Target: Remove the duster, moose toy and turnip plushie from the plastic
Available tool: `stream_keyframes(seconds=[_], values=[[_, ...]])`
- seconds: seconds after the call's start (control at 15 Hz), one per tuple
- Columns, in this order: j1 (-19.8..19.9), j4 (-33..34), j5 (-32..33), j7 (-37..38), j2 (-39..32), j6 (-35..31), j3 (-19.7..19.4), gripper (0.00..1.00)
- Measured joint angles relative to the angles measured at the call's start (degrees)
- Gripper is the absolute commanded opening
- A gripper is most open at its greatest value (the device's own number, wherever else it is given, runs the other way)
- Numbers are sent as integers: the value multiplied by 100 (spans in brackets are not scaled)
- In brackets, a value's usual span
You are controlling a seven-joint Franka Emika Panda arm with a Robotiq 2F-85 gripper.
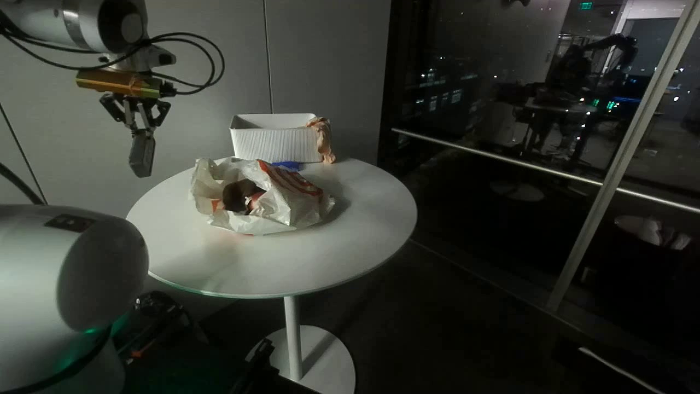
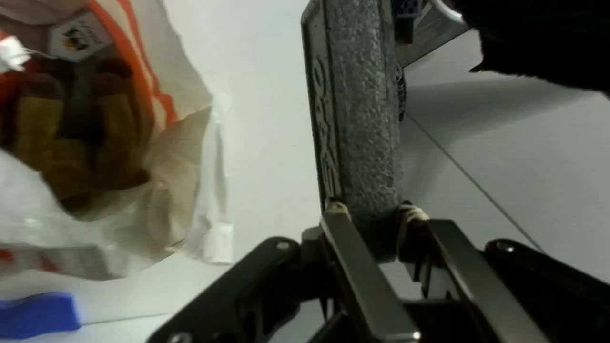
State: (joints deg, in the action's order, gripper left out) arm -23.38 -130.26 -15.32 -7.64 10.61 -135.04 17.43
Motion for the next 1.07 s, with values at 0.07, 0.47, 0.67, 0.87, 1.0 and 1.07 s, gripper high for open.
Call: stream_keyframes(seconds=[0.07, 0.47, 0.67, 0.87, 1.0, 1.07], values=[[-82, 19, -69, -158, -190, 2, 55, 14], [-32, 317, 580, -416, -1684, 3, 159, 24], [62, 555, 1003, -415, -2213, 78, 157, 57], [147, 789, 1062, -415, -2431, 277, 157, 78], [210, 925, 1072, -409, -2390, 384, 155, 92], [247, 985, 1075, -388, -2312, 432, 151, 99]])
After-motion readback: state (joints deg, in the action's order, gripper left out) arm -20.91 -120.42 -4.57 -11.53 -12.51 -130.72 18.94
